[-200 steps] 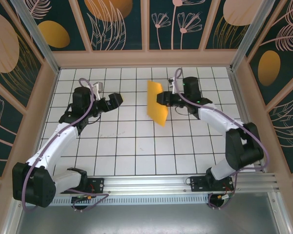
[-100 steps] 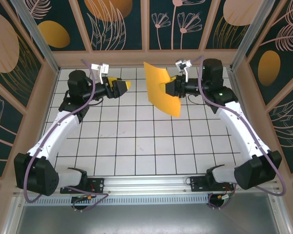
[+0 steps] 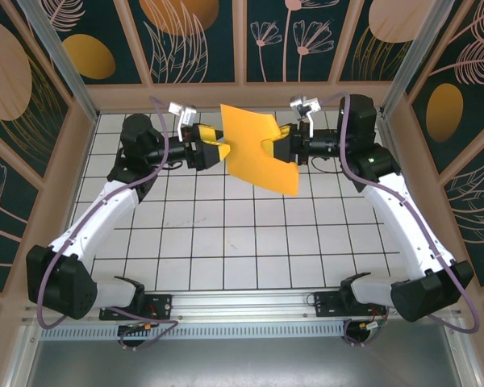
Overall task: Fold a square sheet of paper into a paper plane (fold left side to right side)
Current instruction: Place a square sheet of paper at the center of the table.
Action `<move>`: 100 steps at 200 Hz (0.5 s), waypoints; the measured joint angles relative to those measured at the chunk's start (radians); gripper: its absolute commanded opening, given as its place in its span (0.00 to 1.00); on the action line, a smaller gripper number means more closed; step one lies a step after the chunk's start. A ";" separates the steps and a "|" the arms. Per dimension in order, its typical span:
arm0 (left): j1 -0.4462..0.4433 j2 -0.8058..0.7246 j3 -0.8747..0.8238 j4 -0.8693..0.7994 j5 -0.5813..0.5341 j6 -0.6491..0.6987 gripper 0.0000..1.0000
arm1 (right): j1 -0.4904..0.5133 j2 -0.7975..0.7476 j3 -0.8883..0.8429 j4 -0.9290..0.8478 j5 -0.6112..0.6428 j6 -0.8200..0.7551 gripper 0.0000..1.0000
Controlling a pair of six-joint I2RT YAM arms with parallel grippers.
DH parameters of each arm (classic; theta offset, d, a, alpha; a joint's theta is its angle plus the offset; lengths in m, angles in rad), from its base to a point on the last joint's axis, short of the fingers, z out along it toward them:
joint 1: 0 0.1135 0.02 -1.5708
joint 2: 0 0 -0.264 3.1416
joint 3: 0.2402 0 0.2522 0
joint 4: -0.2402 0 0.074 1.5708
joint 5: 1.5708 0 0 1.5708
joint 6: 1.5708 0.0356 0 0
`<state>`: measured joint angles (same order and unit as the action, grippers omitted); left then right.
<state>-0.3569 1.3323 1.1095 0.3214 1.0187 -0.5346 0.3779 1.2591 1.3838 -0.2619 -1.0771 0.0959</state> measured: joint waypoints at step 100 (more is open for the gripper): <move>-0.032 0.050 0.035 0.005 0.046 0.018 0.04 | 0.002 0.000 0.005 0.010 0.042 -0.010 0.31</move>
<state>-0.3893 1.3819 1.1446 0.3260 1.0649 -0.5163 0.3801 1.2591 1.3888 -0.2516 -1.0355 0.0864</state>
